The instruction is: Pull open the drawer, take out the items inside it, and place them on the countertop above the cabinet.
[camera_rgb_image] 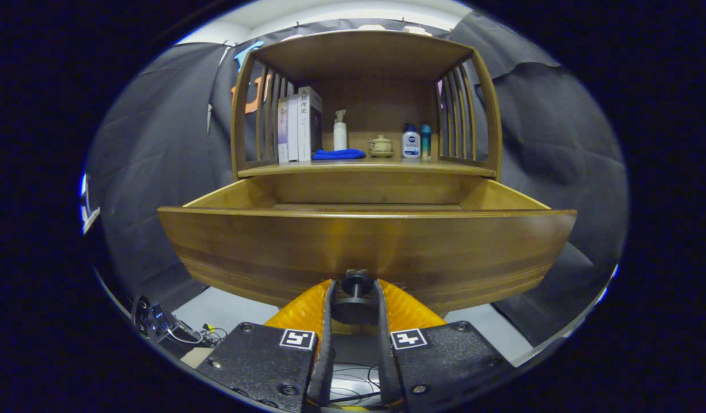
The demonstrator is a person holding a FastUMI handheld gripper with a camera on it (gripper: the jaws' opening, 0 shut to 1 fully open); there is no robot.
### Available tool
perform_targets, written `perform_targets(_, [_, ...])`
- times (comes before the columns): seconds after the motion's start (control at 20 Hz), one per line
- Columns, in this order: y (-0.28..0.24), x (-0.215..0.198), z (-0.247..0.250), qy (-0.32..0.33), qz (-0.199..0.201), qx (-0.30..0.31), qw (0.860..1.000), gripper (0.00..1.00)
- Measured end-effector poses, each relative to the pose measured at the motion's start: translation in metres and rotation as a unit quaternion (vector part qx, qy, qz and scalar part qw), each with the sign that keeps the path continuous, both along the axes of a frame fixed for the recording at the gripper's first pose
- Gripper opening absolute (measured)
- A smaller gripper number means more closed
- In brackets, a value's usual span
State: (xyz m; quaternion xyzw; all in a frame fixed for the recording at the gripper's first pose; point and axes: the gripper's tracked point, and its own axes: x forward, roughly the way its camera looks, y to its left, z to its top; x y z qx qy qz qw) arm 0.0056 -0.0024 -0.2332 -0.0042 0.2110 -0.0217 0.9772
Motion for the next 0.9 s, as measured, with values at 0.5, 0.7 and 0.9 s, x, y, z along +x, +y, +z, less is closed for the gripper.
perform_targets(0.5, [0.005,-0.008,0.022,0.016,0.021,0.024,0.999,0.45])
perform_targets(0.7, [0.031,-0.019,0.071,-0.016,0.084,0.03,0.996,0.55])
perform_targets(0.9, [0.044,-0.012,0.105,-0.008,0.12,0.023,0.993,0.85])
